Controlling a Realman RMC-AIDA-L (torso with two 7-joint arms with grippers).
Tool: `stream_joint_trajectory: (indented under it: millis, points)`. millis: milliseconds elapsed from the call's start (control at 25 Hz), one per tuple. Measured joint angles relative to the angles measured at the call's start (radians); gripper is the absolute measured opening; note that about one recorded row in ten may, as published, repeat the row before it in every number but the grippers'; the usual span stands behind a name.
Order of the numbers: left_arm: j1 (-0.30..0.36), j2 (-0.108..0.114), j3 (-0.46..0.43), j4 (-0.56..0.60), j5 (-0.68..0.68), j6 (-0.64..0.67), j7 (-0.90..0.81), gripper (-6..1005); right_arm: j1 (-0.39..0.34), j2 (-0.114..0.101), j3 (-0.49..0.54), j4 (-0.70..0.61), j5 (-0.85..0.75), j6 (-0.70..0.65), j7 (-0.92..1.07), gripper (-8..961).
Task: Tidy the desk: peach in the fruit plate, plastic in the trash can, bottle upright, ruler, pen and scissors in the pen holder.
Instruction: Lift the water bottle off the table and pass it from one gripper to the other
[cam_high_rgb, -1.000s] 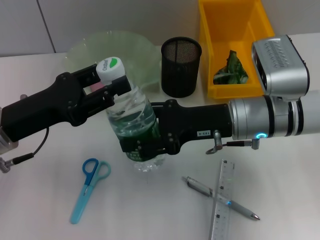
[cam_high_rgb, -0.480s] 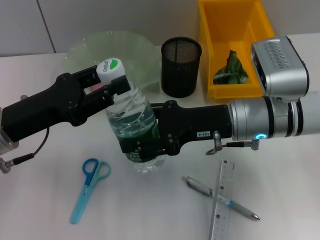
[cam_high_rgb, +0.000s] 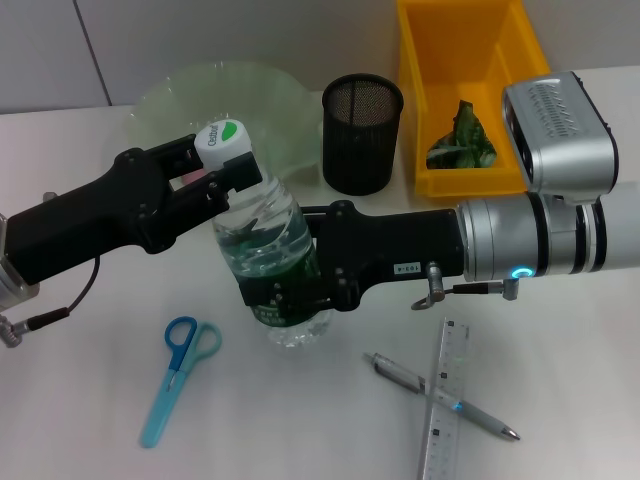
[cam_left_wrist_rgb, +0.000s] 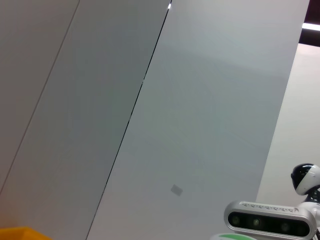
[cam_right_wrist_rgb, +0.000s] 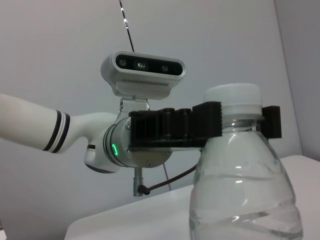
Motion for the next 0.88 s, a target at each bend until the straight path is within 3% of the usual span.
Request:
stream_joint_trajectory:
  millis: [600, 720, 880]
  points:
    - [0.001, 0.002, 0.0, 0.0, -0.002, -0.001, -0.005, 450, 0.003, -0.001, -0.023, -0.01, 0.021, -0.002, -0.001, 741]
    - [0.001, 0.002, 0.0, 0.0, -0.002, -0.001, -0.005, 452, 0.003, 0.0, -0.024, -0.01, 0.022, 0.002, -0.001, 820]
    - [0.001, 0.002, 0.0, 0.0, -0.002, -0.001, -0.005, 454, 0.004, 0.0, -0.024, -0.01, 0.022, 0.005, -0.001, 820]
